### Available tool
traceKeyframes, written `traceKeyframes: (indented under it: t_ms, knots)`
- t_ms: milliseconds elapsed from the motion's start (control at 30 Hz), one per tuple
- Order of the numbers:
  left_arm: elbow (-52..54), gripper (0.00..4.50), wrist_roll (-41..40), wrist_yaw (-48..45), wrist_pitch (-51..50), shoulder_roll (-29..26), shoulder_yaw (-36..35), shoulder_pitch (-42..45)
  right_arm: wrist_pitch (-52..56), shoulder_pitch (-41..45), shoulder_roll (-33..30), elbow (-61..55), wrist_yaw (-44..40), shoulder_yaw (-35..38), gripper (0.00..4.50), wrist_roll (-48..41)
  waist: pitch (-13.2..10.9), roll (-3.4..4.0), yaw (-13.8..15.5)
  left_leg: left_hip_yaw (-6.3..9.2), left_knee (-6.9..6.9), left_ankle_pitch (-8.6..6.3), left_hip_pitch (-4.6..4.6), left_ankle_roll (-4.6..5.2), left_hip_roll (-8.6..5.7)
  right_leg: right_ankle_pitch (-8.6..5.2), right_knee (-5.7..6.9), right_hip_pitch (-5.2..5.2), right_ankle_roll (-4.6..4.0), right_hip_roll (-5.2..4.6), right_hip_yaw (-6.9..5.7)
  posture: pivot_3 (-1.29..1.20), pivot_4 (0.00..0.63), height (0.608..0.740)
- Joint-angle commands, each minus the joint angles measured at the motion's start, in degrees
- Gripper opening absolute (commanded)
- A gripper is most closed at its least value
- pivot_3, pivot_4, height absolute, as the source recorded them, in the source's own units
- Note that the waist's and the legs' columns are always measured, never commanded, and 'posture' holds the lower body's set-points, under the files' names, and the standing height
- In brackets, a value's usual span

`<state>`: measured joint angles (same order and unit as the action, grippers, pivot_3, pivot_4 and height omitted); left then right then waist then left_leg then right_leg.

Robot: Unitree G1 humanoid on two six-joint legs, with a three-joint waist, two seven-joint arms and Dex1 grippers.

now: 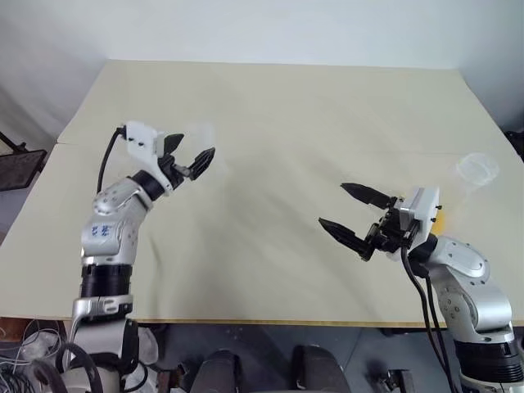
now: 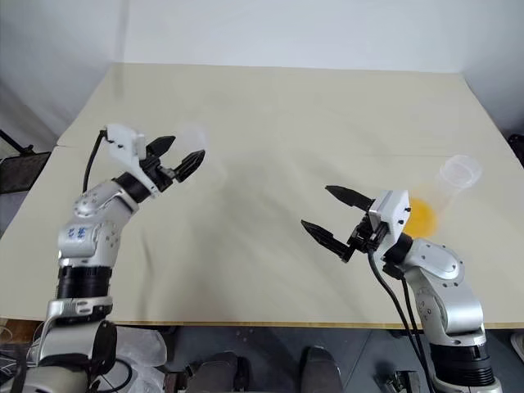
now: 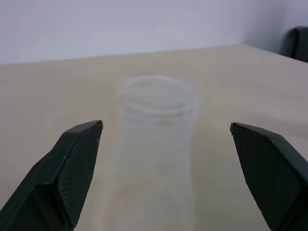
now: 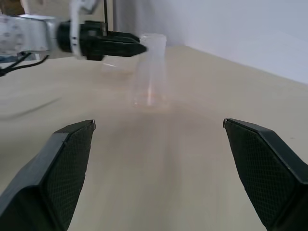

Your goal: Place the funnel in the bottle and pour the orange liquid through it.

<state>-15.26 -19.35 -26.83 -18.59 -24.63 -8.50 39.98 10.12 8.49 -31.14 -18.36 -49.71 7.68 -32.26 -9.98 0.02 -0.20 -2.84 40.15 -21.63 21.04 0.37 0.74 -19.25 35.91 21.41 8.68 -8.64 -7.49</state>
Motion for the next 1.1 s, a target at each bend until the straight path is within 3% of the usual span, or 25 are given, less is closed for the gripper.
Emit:
traceKeyframes:
  t_ms: [33, 367, 467, 600, 700, 867, 1000, 1100]
  knots:
    - [-5.97, 4.5, 3.05, 1.37, 3.01, 1.66, 1.28, 4.36, -0.11, -1.07, 0.57, -3.32, 0.44, 0.3, 4.46, -1.21, -0.01, -0.01, 0.13, 0.02, 0.01, 0.0, 0.03, 0.0, 0.01, 0.0, 0.0, 0.0, 0.0, 0.0, -0.05, 0.0, 0.15, 0.74]
    - [-14.15, 4.5, 5.91, 2.47, 8.26, 3.7, 1.02, 9.4, -0.48, -1.77, 1.49, -3.84, 1.65, -0.05, 4.46, -1.05, -0.02, -0.04, 0.13, 0.02, 0.02, 0.0, 0.07, 0.0, 0.0, 0.0, 0.0, 0.02, 0.0, -0.01, -0.05, 0.0, 0.15, 0.74]
    - [-16.22, 3.9, 6.32, 2.67, 9.45, 3.91, 0.91, 10.76, -1.1, -2.16, 2.04, -3.75, 2.1, -0.16, 4.5, -0.59, -0.03, -0.05, 0.13, 0.02, 0.03, 0.0, 0.08, 0.0, 0.0, 0.0, -0.01, 0.02, 0.0, -0.01, -0.05, 0.0, 0.15, 0.74]
    - [-17.25, 2.65, 6.87, 2.3, 10.96, 3.73, 1.05, 11.5, -1.81, -2.59, 2.61, -3.81, 2.46, -0.16, 4.5, 0.05, -0.03, -0.05, 0.12, 0.02, 0.03, 0.0, 0.08, 0.0, -0.01, 0.0, 0.0, 0.02, 0.0, -0.01, -0.05, 0.0, 0.15, 0.74]
    - [-17.24, 2.5, 6.15, 0.79, 10.85, 3.74, 1.02, 12.12, -2.34, -3.24, 2.76, -4.02, 2.77, 0.26, 4.5, 0.66, -0.03, -0.05, 0.15, 0.02, 0.03, 0.0, 0.08, 0.0, 0.0, 0.0, 0.0, 0.02, 0.0, -0.01, -0.06, 0.0, 0.15, 0.74]
    - [-11.25, 2.44, 0.29, -13.05, 9.99, 6.82, 3.94, 12.94, -3.3, -9.07, 1.03, -6.4, 4.25, 5.08, 4.5, 1.21, -0.03, -0.06, 0.77, 0.08, 0.04, 0.0, 0.13, 0.0, -0.02, 0.0, 0.01, 0.02, 0.0, -0.02, -0.09, 0.0, 0.15, 0.74]
    - [-10.85, 2.44, 2.19, -23.39, 12.99, 10.66, 11.12, 14.24, -3.15, -16.13, -0.38, -9.68, 5.11, 10.28, 4.5, 0.96, -0.04, -0.06, 1.66, 0.05, 0.04, -0.01, 0.15, 0.02, -0.08, 0.0, -0.02, 0.02, 0.0, -0.05, -0.09, 0.0, 0.15, 0.74]
    - [-14.85, 2.44, 4.42, -25.82, 15.72, 14.23, 14.24, 16.27, -3.08, -20.36, -0.64, -11.86, 5.85, 12.99, 4.5, 0.77, -0.04, -0.07, 1.72, 0.01, 0.04, -0.01, 0.16, 0.02, -0.06, 0.0, -0.04, 0.01, 0.0, -0.03, -0.1, 0.0, 0.15, 0.74]
